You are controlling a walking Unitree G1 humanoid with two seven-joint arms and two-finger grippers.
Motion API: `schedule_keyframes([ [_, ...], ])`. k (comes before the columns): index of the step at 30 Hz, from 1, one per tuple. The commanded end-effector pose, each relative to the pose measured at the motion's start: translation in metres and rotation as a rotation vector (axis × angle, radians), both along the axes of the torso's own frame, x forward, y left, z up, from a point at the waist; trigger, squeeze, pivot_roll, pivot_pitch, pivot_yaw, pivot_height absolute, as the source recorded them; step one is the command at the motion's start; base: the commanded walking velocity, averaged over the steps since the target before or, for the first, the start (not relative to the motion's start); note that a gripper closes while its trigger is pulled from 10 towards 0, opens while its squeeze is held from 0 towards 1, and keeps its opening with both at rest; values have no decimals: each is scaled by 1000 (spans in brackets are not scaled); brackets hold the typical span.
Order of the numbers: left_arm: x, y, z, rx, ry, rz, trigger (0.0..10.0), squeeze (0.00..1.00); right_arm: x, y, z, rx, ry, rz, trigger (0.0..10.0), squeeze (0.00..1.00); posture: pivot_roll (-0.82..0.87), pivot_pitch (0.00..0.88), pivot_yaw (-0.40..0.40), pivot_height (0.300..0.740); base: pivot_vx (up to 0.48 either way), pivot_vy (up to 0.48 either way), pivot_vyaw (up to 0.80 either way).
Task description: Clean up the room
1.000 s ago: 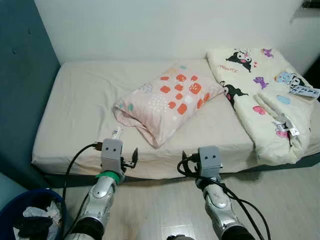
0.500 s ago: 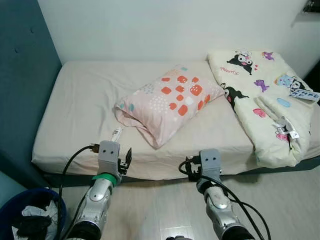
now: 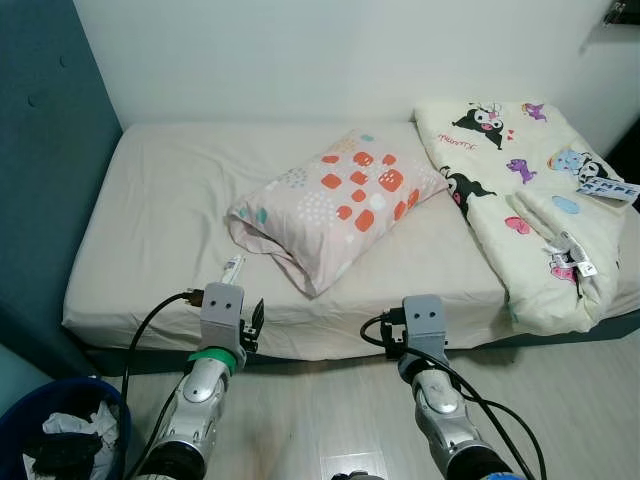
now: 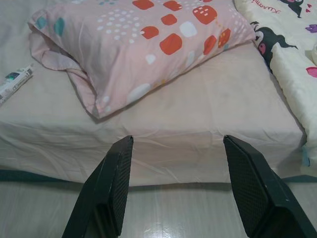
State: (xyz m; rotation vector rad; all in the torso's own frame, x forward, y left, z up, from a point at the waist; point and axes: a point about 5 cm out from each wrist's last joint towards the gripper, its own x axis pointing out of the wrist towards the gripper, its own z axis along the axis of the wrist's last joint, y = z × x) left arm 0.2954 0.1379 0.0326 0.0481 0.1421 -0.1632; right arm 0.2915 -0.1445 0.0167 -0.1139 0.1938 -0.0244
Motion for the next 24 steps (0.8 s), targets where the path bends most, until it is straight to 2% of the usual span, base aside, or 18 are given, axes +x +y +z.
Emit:
schedule_keyframes([
  [1,-3,0,-7,17,38,4,10000,0,-2,-3,-5,-18,29,-8,10000,0,14,0,-12,740,0,0,0],
  [12,-5,0,-11,15,60,5,10000,0,-3,-4,-6,-30,36,-17,10000,0,12,0,-11,740,0,0,0],
  [24,-6,7,-10,58,41,25,10000,0,-6,-4,-8,-44,38,-12,10000,0,25,5,-26,740,0,0,0],
])
